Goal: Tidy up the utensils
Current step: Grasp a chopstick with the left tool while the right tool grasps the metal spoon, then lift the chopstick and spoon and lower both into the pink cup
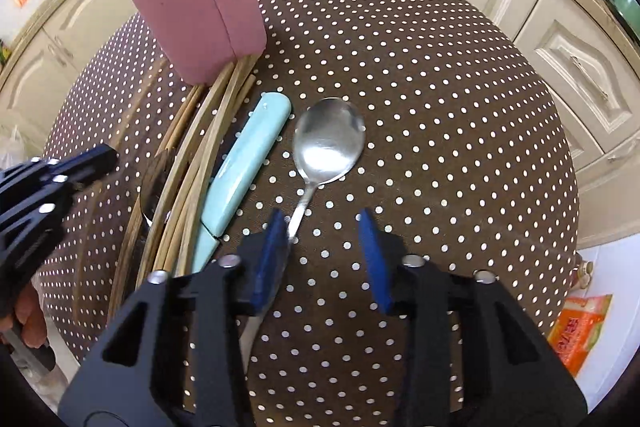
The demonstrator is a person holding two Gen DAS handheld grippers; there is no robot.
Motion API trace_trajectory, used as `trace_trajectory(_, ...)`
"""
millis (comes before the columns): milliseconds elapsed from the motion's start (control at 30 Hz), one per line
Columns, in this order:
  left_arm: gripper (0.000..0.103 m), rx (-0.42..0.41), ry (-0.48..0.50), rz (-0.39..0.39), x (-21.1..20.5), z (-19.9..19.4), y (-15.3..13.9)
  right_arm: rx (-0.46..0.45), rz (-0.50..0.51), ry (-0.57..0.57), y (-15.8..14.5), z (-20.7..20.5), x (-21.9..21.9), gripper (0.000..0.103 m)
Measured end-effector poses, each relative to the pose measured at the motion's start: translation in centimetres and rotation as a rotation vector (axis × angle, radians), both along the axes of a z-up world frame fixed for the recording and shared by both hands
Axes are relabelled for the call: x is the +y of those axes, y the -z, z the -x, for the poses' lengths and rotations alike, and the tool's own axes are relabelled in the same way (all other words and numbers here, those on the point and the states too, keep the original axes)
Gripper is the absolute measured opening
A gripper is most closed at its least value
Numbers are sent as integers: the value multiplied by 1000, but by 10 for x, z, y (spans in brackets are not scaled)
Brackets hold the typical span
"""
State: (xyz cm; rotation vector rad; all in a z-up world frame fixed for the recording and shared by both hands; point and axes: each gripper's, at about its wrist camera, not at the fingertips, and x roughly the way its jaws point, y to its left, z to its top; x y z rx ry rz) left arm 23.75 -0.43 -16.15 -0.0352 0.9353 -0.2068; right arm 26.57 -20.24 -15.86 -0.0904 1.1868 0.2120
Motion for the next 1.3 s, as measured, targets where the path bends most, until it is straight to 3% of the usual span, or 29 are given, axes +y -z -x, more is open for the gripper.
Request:
trace_trajectory(133, 5, -135, -22, -26, 1, 26, -21, 44, -41, 15, -5, -15, -9, 10)
trace_trajectory(367, 5, -311, -64, -51, 7, 60, -49, 52, -133, 27, -1, -19, -38, 5)
trace_trajectory(567, 5, -436, -77, -37, 7, 76, -71, 15, -158, -1, -1, -1, -32, 4)
trace_trajectory(867, 5, -636, -105, -34, 5, 95, -95, -141, -210, -14, -29, 29, -23, 4)
trace_trajectory(1300, 5, -726, -96, -9, -11, 75, -115, -389, -386, -28, -90, 43, -44, 4)
